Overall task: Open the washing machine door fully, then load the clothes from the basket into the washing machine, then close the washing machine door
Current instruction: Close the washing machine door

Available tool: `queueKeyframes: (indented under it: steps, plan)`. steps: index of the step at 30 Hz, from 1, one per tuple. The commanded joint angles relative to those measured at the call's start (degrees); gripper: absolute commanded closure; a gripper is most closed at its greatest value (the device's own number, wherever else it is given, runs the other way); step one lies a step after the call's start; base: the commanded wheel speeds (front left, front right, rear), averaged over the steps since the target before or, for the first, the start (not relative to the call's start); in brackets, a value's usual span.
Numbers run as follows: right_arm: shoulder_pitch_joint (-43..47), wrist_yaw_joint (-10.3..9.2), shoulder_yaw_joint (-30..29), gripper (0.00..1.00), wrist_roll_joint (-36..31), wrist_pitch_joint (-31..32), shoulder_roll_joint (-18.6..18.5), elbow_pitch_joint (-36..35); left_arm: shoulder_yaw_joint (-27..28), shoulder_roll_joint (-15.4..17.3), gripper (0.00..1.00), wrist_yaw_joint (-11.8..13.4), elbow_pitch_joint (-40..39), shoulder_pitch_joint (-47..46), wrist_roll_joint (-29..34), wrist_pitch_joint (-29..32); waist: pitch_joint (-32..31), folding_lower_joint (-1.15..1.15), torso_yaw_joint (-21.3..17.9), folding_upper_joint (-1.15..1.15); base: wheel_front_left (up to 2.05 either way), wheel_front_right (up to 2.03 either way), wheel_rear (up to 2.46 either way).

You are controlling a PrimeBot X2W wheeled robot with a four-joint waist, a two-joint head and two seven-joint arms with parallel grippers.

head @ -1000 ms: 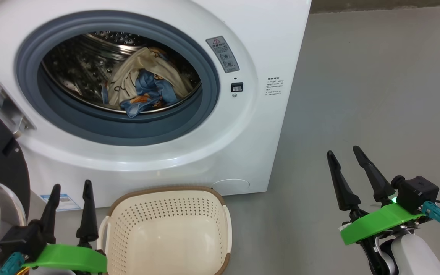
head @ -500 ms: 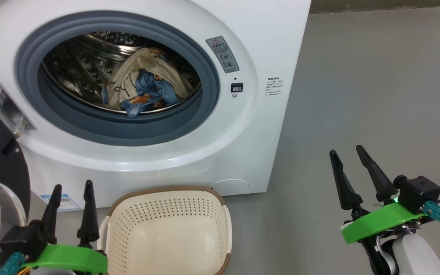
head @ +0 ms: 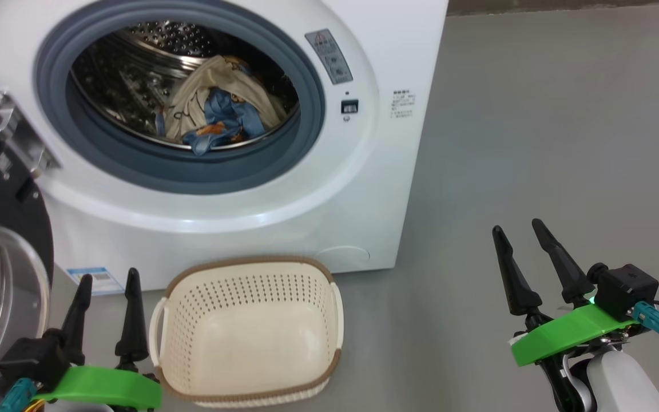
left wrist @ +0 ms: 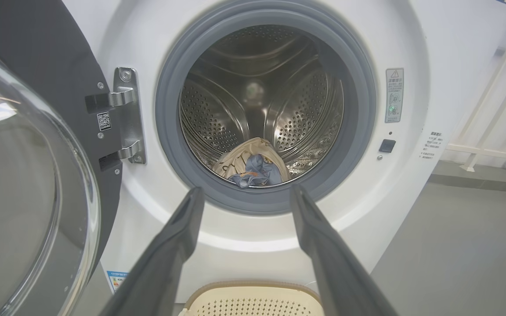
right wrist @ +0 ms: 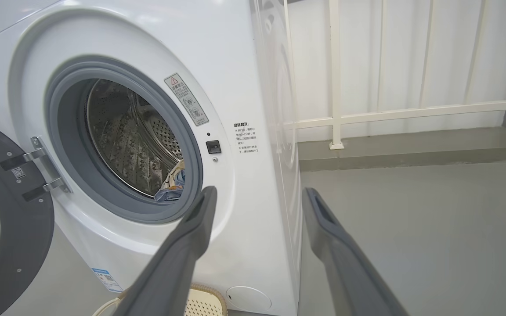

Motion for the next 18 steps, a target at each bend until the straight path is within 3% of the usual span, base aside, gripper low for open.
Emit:
queueKeyframes:
  steps: [1,8,18]
  plan:
    - [-0.06,0.09,1.51,0.00,-0.20,-0.27,-0.04,-1.20,1.77,1.02,0.00,-0.13,-1.62,-0.42,0.13,-0.21,-0.03,0.00,-0.07,0.00,-1.66,1.66,0.00]
    - [0.18,0.09,1.75,0.00,0.12,-0.27,-0.21,-1.03,1.55,1.16,0.00,-0.14,-1.54,-0.04,0.40,-0.21,-0.28,0.00,-0.42,0.00,-1.04,1.04,0.00]
    - [0.30,0.09,1.89,0.00,0.30,-0.27,-0.43,-1.17,1.20,1.13,0.00,-0.15,-1.57,-0.02,0.62,-0.21,0.10,0.00,-0.62,0.00,-0.06,0.06,0.00]
